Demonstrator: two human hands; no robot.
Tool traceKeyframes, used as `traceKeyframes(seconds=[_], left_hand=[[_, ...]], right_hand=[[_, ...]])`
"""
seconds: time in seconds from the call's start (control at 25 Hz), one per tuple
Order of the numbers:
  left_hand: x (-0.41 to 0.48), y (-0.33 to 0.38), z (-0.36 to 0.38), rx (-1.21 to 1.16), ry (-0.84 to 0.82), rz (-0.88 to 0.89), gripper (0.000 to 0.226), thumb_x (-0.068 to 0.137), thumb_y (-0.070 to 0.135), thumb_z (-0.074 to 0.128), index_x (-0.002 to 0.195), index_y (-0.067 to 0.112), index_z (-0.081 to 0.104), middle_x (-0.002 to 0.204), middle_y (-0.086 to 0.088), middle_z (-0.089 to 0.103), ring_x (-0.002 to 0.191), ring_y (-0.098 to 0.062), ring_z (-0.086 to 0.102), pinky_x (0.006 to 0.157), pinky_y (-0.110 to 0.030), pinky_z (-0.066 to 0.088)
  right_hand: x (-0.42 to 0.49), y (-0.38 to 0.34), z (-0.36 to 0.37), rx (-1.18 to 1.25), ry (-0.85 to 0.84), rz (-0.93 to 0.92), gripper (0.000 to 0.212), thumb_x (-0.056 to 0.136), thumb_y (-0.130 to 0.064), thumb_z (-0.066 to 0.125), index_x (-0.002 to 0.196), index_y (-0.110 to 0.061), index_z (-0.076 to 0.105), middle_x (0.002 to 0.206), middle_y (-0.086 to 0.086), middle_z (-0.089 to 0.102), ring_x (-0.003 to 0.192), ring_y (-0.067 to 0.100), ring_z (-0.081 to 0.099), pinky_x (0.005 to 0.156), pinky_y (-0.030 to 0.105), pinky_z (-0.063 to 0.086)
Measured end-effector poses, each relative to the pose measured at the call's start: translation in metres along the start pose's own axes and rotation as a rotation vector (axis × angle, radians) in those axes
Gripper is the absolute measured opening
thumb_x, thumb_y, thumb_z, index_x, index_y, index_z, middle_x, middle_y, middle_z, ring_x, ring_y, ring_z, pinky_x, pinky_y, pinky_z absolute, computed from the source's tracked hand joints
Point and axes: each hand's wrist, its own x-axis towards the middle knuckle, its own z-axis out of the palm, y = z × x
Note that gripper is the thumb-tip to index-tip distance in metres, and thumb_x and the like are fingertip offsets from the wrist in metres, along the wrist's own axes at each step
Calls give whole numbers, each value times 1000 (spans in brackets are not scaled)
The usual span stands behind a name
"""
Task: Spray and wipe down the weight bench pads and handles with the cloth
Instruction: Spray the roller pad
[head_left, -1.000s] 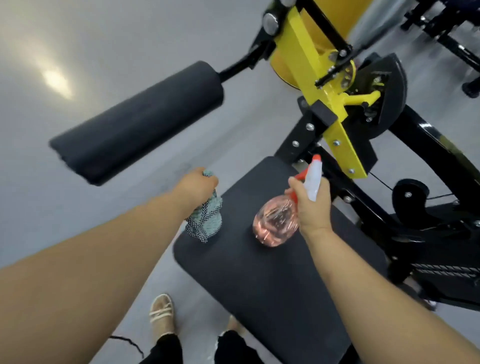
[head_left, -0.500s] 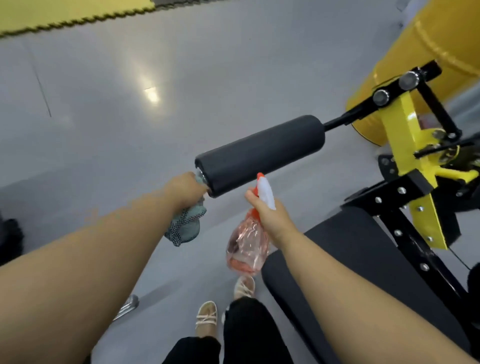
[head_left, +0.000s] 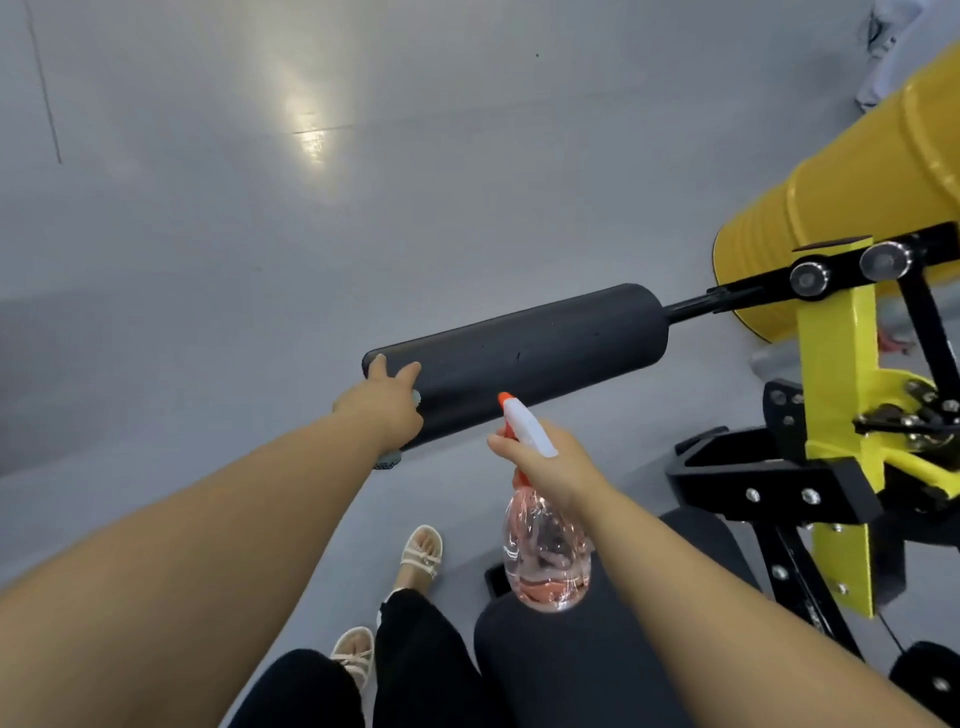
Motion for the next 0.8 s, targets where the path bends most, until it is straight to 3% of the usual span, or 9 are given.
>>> traceKeyframes(seconds=[0.16, 0.28, 0.36, 0.52, 0.6, 0.72, 0.8], left_hand=[[26, 1, -8, 14, -20, -20, 71, 92, 19, 39, 150, 33, 0, 157, -5, -10, 126, -37, 43, 93, -38, 42], [37, -2, -8, 34, -46, -20, 72, 92, 20, 40, 150, 30, -2, 158, -4, -10, 128, -37, 40, 95, -39, 42], [45, -5, -7, 50, -64, 1, 72, 92, 21, 40, 150, 29, -3, 158, -3, -10, 130, -36, 38, 94, -39, 42], [51, -11, 1, 114, -156, 54, 71, 93, 26, 39, 150, 26, -2, 158, -2, -11, 131, -35, 38, 100, -41, 41], [47, -14, 6, 153, -180, 74, 71, 93, 27, 39, 150, 26, -3, 157, -3, -14, 129, -34, 40, 99, -41, 42], [39, -16, 9, 197, -150, 104, 72, 93, 29, 41, 150, 27, -2, 158, -1, -13, 127, -33, 43, 94, -38, 46], [33, -15, 14, 212, -126, 118, 71, 92, 30, 42, 150, 28, 1, 158, -1, -11, 124, -33, 45, 91, -36, 48]], right_hand=[[25, -8, -13, -9, -6, 33, 18, 87, -33, 57, 100, -21, 58, 80, 0, 54, 61, 11, 53, 58, 20, 43], [35, -12, -15, -27, -72, -11, 40, 89, -34, 53, 128, -42, 45, 93, -6, 54, 67, 14, 53, 70, 24, 43], [39, -12, -15, -76, -62, -23, 45, 90, -38, 53, 132, -44, 39, 101, -10, 55, 70, 12, 55, 72, 24, 43], [43, 1, -26, 24, 164, 126, 34, 84, -24, 53, 116, -34, 55, 80, 1, 53, 60, 16, 52, 69, 35, 49], [42, 9, -43, 110, 303, 196, 34, 83, -21, 52, 114, -35, 56, 80, 3, 56, 61, 18, 52, 67, 35, 48], [38, 11, -74, 333, 483, 257, 30, 85, -18, 55, 114, -14, 58, 81, 6, 59, 59, 16, 50, 63, 33, 45], [35, 10, -91, 450, 515, 252, 25, 85, -12, 52, 108, -21, 57, 76, 6, 56, 59, 14, 49, 59, 29, 42]])
